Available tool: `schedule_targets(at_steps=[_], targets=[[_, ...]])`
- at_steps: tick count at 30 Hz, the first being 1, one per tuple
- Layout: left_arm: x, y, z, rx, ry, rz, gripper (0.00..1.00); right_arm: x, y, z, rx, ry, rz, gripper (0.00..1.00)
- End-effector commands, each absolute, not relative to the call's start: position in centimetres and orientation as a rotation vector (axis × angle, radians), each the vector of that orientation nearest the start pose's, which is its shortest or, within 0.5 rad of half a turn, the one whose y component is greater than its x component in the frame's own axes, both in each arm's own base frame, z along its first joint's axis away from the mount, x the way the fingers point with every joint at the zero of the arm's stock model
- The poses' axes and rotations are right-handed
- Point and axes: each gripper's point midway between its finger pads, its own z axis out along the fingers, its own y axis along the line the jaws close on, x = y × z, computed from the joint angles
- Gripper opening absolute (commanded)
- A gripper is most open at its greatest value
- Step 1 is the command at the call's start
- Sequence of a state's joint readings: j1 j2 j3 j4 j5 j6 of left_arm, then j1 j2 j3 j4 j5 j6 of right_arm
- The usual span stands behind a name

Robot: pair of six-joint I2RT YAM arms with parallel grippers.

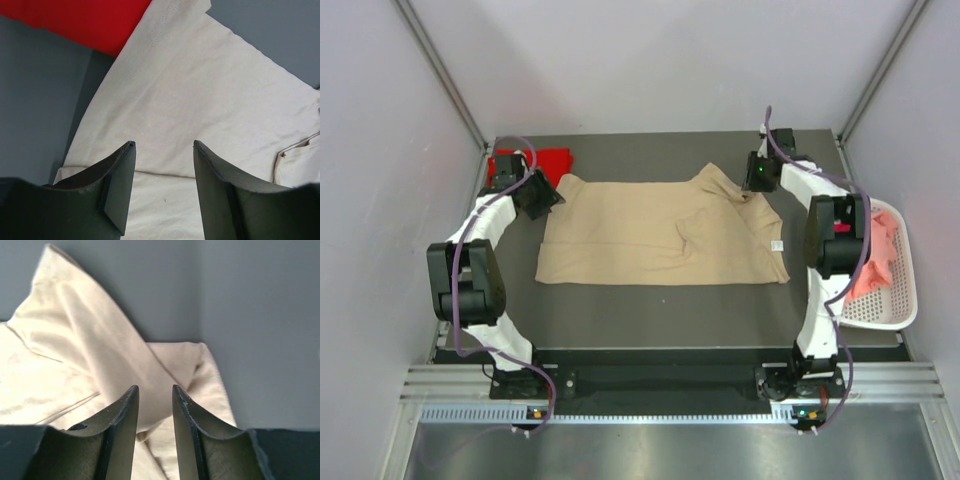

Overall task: Fold and stack the t-shirts
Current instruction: Fold the tshirt

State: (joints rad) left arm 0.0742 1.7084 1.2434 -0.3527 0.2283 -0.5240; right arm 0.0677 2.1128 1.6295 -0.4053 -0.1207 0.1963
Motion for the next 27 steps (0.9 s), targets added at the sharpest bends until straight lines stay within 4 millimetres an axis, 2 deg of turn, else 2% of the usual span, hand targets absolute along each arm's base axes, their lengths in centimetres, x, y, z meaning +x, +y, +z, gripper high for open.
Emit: schedule_targets(at_steps=[1, 4, 10, 14, 17, 22, 25, 27], targets=[[45.9, -3.2, 14.3, -0.56, 2.261, -0.519, 0.54, 53.1, 7.9, 9.7, 0.007, 2.367, 0.218, 0.33], [45.9, -3.1, 14.6, -0.557, 2.254, -0.514, 0.54, 52.5, 8.3, 9.2, -0.022, 2.379, 0.184, 0.32], [46.0, -3.3, 14.6, -0.553, 2.255, -0.517, 0.54, 50.5, 8.6, 6.4, -0.074, 2.461, 0.14, 0.29], [46.0, -3.2, 14.5, -0.557, 2.257, -0.514, 0.54, 49.1, 9.0, 5.7, -0.117, 2.489, 0.115, 0.27], [45.9, -3.2, 14.7, -0.555, 2.253, -0.515, 0.54, 48.9, 9.0, 6.9, -0.105, 2.467, 0.12, 0.28], [45.7, -3.1, 14.6, -0.554, 2.259, -0.504, 0.54, 49.8, 8.9, 10.2, -0.034, 2.396, 0.197, 0.33], [45.6, -2.9, 14.5, -0.552, 2.26, -0.493, 0.54, 50.1, 8.0, 10.3, 0.013, 2.397, 0.231, 0.35], [45.8, -2.8, 14.6, -0.551, 2.26, -0.486, 0.54, 50.3, 7.2, 9.5, 0.036, 2.412, 0.24, 0.36]])
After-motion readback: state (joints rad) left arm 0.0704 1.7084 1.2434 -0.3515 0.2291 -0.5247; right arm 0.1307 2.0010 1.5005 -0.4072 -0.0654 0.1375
